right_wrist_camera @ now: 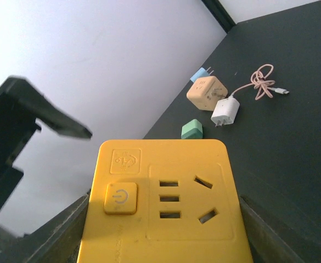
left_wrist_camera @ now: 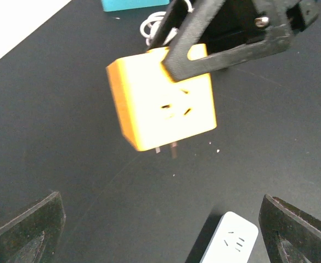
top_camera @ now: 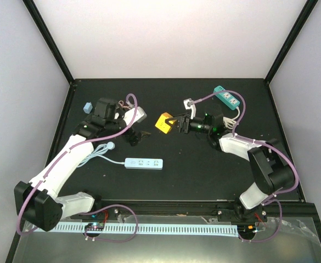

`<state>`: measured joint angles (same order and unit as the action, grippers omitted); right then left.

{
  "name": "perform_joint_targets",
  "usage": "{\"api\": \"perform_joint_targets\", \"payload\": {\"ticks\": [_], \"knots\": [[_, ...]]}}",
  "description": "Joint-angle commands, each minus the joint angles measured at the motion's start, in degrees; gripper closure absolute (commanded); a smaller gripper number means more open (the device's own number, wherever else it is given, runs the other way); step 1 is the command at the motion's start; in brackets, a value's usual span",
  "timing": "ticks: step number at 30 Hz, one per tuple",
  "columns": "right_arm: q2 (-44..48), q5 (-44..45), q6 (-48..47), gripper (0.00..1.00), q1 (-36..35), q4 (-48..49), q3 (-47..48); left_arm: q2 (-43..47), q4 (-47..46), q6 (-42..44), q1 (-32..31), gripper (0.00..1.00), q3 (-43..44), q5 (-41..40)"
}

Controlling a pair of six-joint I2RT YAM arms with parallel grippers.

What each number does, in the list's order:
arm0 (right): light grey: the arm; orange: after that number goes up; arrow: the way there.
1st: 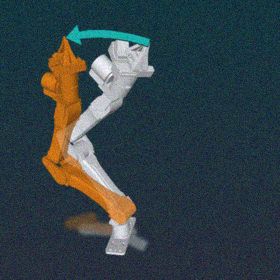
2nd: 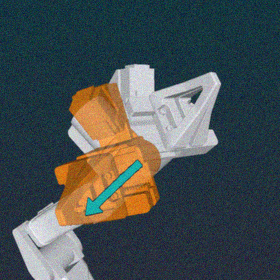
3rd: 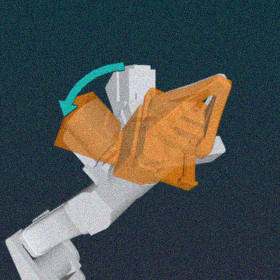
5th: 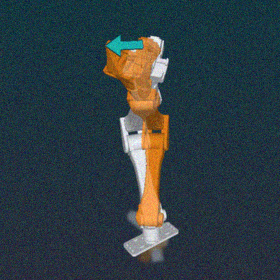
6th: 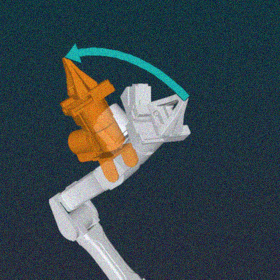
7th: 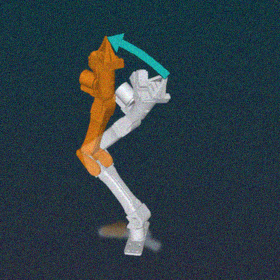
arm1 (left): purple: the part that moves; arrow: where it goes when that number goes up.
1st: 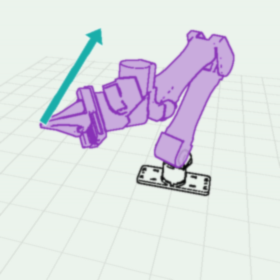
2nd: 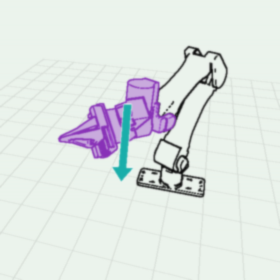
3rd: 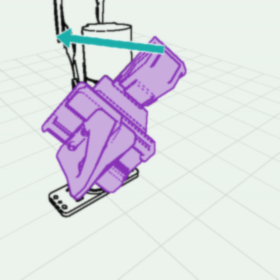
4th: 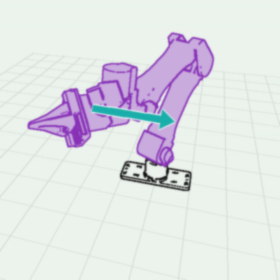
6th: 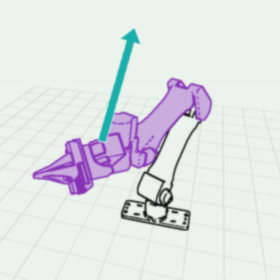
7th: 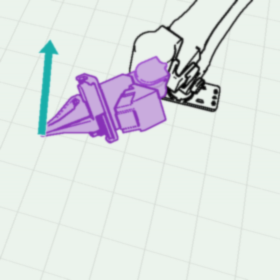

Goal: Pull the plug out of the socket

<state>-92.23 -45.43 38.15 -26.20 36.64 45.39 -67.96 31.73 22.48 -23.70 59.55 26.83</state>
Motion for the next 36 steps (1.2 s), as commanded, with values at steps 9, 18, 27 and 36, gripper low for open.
{"api": "perform_joint_targets", "payload": {"ticks": [9, 18, 27, 36], "knots": [[-1.76, 9.66, 14.58, 0.95, -5.12, 13.17, -1.80, -10.00, -5.68, -5.84, -8.73, 0.03, 5.11, -11.05], [-2.16, 11.94, 18.30, 0.94, -8.88, 16.19, -1.87, -12.76, -4.41, -7.11, -9.74, 0.28, 7.57, -14.13], [-1.89, 11.46, 14.13, 0.61, -9.26, 13.51, -1.63, -10.12, -4.18, -6.19, -9.35, 0.71, 4.65, -18.51], [0.77, 9.69, 2.18, 0.06, -7.77, 1.88, 0.52, -8.50, 0.67, -3.79, -3.12, 0.73, 3.39, -15.87]]}}
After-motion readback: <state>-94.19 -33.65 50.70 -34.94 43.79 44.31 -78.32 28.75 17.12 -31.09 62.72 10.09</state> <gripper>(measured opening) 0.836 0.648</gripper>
